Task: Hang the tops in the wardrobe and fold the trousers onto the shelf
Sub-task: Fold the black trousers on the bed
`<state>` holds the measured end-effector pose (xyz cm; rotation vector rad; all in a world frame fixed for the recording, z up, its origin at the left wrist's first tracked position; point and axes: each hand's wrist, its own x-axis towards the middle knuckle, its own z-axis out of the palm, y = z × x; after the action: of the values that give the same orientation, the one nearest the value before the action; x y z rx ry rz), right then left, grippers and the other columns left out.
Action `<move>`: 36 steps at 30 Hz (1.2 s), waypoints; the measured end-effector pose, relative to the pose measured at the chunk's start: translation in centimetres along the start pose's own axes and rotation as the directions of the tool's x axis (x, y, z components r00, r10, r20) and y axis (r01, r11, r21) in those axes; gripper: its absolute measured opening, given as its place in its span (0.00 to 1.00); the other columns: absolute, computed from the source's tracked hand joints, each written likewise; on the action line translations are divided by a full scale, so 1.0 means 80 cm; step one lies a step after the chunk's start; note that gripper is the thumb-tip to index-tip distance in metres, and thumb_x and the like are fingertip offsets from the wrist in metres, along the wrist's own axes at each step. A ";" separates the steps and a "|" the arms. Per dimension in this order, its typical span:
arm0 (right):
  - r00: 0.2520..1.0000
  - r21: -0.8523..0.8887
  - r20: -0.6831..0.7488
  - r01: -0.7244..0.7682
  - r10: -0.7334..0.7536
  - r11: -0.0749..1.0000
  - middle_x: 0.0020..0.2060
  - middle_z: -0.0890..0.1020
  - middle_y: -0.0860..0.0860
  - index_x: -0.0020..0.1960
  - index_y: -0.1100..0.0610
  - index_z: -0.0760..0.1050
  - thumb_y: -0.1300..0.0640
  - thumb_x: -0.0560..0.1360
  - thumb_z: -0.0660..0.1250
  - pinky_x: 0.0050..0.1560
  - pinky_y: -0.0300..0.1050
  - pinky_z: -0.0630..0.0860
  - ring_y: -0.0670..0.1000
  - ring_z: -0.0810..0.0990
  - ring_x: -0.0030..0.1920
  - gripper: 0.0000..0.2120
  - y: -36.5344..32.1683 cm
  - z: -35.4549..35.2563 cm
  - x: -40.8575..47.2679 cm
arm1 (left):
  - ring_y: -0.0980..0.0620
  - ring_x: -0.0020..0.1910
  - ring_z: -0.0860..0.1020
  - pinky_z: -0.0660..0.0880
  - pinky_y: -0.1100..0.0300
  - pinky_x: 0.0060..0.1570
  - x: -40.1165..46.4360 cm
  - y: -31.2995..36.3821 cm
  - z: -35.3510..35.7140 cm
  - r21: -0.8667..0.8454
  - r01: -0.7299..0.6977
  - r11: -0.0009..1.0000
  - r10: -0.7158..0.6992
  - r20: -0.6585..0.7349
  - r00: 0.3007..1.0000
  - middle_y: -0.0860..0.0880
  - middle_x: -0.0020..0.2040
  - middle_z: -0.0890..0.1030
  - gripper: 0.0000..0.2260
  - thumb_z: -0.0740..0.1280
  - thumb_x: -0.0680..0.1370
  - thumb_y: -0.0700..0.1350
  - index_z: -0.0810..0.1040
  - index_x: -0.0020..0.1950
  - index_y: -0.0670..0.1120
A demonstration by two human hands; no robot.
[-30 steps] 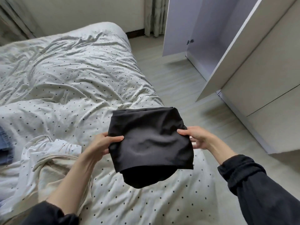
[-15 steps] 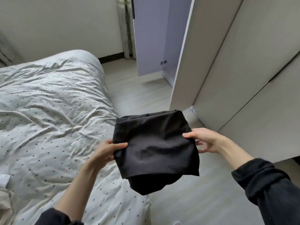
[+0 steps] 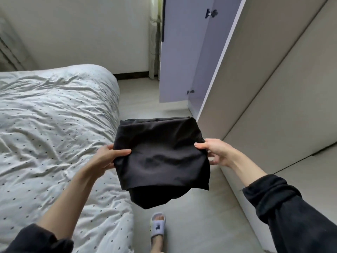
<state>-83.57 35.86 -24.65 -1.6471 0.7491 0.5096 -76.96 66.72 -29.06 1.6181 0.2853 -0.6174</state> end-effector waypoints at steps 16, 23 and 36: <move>0.975 -0.006 -0.058 0.216 -0.216 0.976 0.44 0.79 0.47 0.55 0.50 0.78 0.57 0.77 0.65 0.43 0.43 0.72 0.48 0.75 0.41 0.08 -0.425 -0.033 0.298 | 0.55 0.39 0.80 0.76 0.67 0.29 0.339 0.344 -0.049 -0.025 -0.189 0.982 0.183 -0.165 0.969 0.49 0.45 0.82 0.15 0.73 0.72 0.40 0.75 0.58 0.44; 0.931 -0.039 -0.133 0.338 -0.340 0.940 0.50 0.79 0.48 0.54 0.48 0.78 0.58 0.77 0.64 0.45 0.44 0.73 0.49 0.75 0.46 0.09 -0.600 -0.119 0.411 | 0.55 0.39 0.77 0.74 0.64 0.30 0.514 0.526 -0.008 0.013 -0.332 0.943 0.331 -0.092 0.939 0.49 0.47 0.79 0.17 0.72 0.72 0.39 0.72 0.59 0.43; 0.701 -0.049 -0.519 0.547 -0.489 0.836 0.57 0.81 0.51 0.58 0.49 0.77 0.56 0.76 0.67 0.52 0.45 0.75 0.52 0.78 0.55 0.12 -0.795 -0.362 0.431 | 0.51 0.42 0.80 0.78 0.63 0.29 0.713 0.865 0.187 -0.087 -0.511 0.855 0.508 0.337 0.792 0.47 0.49 0.80 0.14 0.72 0.72 0.37 0.73 0.54 0.46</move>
<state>-16.19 6.98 1.78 -1.8117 0.6263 -0.3996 2.83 31.97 -2.57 1.4716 -0.4166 -0.4682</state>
